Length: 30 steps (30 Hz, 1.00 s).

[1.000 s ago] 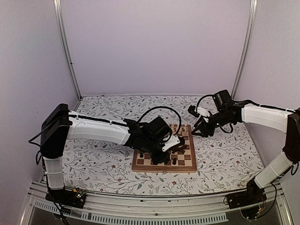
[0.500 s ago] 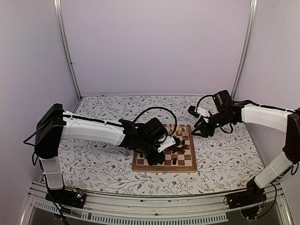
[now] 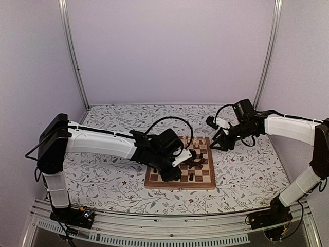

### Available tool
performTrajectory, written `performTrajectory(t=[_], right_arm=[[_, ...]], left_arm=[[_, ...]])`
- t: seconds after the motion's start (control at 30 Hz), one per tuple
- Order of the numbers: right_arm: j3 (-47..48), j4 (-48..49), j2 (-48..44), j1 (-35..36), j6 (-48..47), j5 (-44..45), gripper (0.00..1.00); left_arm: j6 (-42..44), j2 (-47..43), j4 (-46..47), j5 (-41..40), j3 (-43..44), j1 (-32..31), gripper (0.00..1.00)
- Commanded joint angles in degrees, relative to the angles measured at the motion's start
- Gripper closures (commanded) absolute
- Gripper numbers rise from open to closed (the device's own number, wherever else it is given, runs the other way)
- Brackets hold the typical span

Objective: Set up the chess pieces on the board
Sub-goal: Move the chess piece to the chessboard, then pick up the chess piece from the chessboard.

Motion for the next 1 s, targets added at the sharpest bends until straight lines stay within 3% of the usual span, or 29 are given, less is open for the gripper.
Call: performTrajectory(t=[0.0,0.2,0.4,0.63,0.97], right_arm=[[3.0,-0.5,1.3,-0.5,0.5,-1.6,0.51],[7.7,-2.8,6.0,-0.4,0.0,-0.8,0.51],[12.4,-3.9,12.9,0.1,0.1,0.9,0.56],[12.2,-7.0,13.0,3.4,-2.0,-1.2,0.57],[13.6,-6.9,17.4,7.0,-0.9,4.1,0.55]], left_arm=[[1.4,-5.0,-3.4,-0.3,4.3,0.2,0.55],[4.0,-11.4,-6.2,-7.1,8.9,2.4,0.49],[0.4,-16.7,8.8,-15.3,3.3,8.4,0.46],[-2.7,-20.4,19.6,-9.6,-6.7,15.8,0.45],[-2.5,-23.8,19.5,-8.8,-8.9,16.8,0.44]])
